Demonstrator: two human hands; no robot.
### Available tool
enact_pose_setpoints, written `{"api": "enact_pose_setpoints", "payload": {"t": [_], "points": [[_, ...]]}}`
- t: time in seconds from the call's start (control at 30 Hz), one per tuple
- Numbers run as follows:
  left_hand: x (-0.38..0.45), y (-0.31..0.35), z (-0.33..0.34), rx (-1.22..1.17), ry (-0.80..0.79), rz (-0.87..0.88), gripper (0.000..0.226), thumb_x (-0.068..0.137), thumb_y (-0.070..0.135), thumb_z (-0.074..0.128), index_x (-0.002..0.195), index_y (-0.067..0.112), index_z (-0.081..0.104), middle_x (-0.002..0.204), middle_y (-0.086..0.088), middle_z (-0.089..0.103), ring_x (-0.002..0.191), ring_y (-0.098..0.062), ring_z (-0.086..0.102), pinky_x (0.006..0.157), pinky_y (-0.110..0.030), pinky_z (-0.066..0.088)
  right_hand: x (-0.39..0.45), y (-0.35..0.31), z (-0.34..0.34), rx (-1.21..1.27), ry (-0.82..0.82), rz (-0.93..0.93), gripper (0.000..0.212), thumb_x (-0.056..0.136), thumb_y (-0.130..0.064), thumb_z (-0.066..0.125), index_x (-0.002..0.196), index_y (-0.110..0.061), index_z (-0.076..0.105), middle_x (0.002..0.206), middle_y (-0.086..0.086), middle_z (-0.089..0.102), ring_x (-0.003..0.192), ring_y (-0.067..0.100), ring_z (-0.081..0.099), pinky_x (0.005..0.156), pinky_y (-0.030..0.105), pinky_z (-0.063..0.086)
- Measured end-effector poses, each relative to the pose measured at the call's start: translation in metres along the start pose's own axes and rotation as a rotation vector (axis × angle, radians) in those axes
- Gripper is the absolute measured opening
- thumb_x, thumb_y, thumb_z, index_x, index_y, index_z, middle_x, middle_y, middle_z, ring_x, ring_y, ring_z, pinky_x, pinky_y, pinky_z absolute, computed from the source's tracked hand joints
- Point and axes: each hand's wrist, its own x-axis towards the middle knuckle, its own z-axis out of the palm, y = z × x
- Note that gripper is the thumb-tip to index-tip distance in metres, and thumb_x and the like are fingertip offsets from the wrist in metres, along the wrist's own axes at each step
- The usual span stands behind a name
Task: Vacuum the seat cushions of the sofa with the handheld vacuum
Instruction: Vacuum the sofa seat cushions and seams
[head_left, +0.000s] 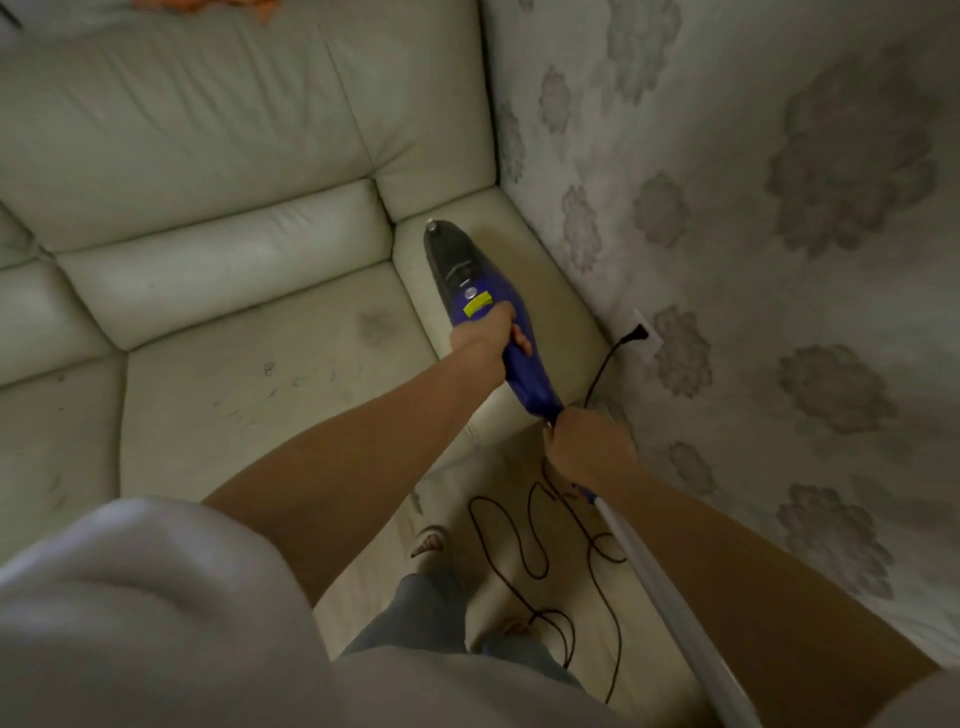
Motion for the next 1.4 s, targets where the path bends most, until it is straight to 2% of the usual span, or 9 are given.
{"api": "enact_pose_setpoints", "payload": {"t": [0.33,0.47,0.67,0.9,1.03,1.17,1.3,1.37,1.4], "points": [[0.002,0.004,-0.006,-0.257,-0.09,-0.055,0.028,0.082,0.007,0.046,0.057,0.017,0.038,0.039,0.005,0.036,0.03,-0.008,0.031,0.033,-0.013,0.032,0.017,-0.001,-0.026,-0.336,0.0,0.14,0.025,0.096,-0.005,0.044,0.119,-0.005,0.055,0.112,0.01,0.061,0.1,0.027,0.063,0.088,0.037,0.053],[0.02,0.02,-0.023,-0.393,-0.112,-0.079,0.028,0.083,0.006,0.04,0.059,0.018,0.033,0.038,0.007,0.033,0.028,-0.006,0.029,0.031,-0.012,0.029,0.044,-0.019,-0.045,-0.42,0.02,0.091,0.017,0.095,-0.001,0.044,0.103,-0.006,0.058,0.111,0.012,0.063,0.101,0.028,0.064,0.083,0.036,0.052],[0.079,0.058,-0.052,-0.639,-0.155,-0.153,0.028,0.082,0.006,0.039,0.059,0.018,0.031,0.038,0.007,0.032,0.027,-0.005,0.029,0.031,-0.012,0.029,0.11,-0.069,-0.081,-0.771,-0.013,0.049,0.027,0.093,-0.003,0.042,0.112,-0.006,0.061,0.109,0.01,0.063,0.096,0.026,0.065,0.071,0.037,0.049],[0.148,0.111,-0.069,-0.759,-0.154,-0.236,0.023,0.083,0.005,0.038,0.065,0.018,0.036,0.04,0.007,0.035,0.03,-0.005,0.033,0.034,-0.014,0.033,0.187,-0.118,-0.12,-0.966,-0.08,0.006,0.031,0.091,-0.003,0.04,0.118,-0.003,0.055,0.114,0.012,0.058,0.101,0.027,0.062,0.08,0.039,0.05],[0.17,0.131,-0.076,-0.682,-0.104,-0.228,0.022,0.086,0.007,0.04,0.067,0.017,0.038,0.041,0.006,0.036,0.031,-0.006,0.035,0.034,-0.015,0.035,0.217,-0.139,-0.13,-0.933,-0.191,0.051,0.032,0.09,-0.003,0.042,0.117,-0.005,0.059,0.112,0.009,0.061,0.102,0.026,0.063,0.077,0.038,0.048],[0.19,0.139,-0.084,-0.406,0.052,-0.229,0.023,0.091,0.014,0.043,0.068,0.013,0.042,0.042,0.001,0.039,0.043,-0.011,0.037,0.045,-0.021,0.04,0.237,-0.155,-0.133,-0.734,-0.341,0.097,0.023,0.092,-0.007,0.045,0.113,-0.005,0.056,0.114,0.015,0.06,0.112,0.03,0.059,0.095,0.044,0.046],[0.198,0.136,-0.087,-0.19,0.161,-0.222,0.024,0.096,0.026,0.051,0.08,0.007,0.05,0.052,-0.004,0.046,0.047,-0.013,0.042,0.05,-0.024,0.04,0.252,-0.15,-0.123,-0.614,-0.439,0.071,0.04,0.097,-0.023,0.043,0.131,-0.004,0.05,0.133,0.013,0.054,0.125,0.029,0.051,0.106,0.045,0.038],[0.199,0.133,-0.089,-0.13,0.21,-0.196,0.034,0.096,0.031,0.054,0.071,0.008,0.05,0.046,-0.006,0.05,0.047,-0.015,0.043,0.051,-0.026,0.039,0.25,-0.142,-0.121,-0.478,-0.398,0.056,0.033,0.096,-0.024,0.045,0.118,-0.003,0.056,0.123,0.015,0.057,0.123,0.028,0.05,0.104,0.038,0.039],[0.202,0.13,-0.09,-0.114,0.206,-0.188,0.037,0.095,0.034,0.054,0.068,0.008,0.051,0.038,-0.004,0.049,0.047,-0.015,0.042,0.051,-0.027,0.038,0.249,-0.138,-0.123,-0.438,-0.414,0.052,0.022,0.096,-0.024,0.045,0.1,-0.006,0.057,0.106,0.014,0.057,0.115,0.026,0.053,0.098,0.033,0.042]]}}
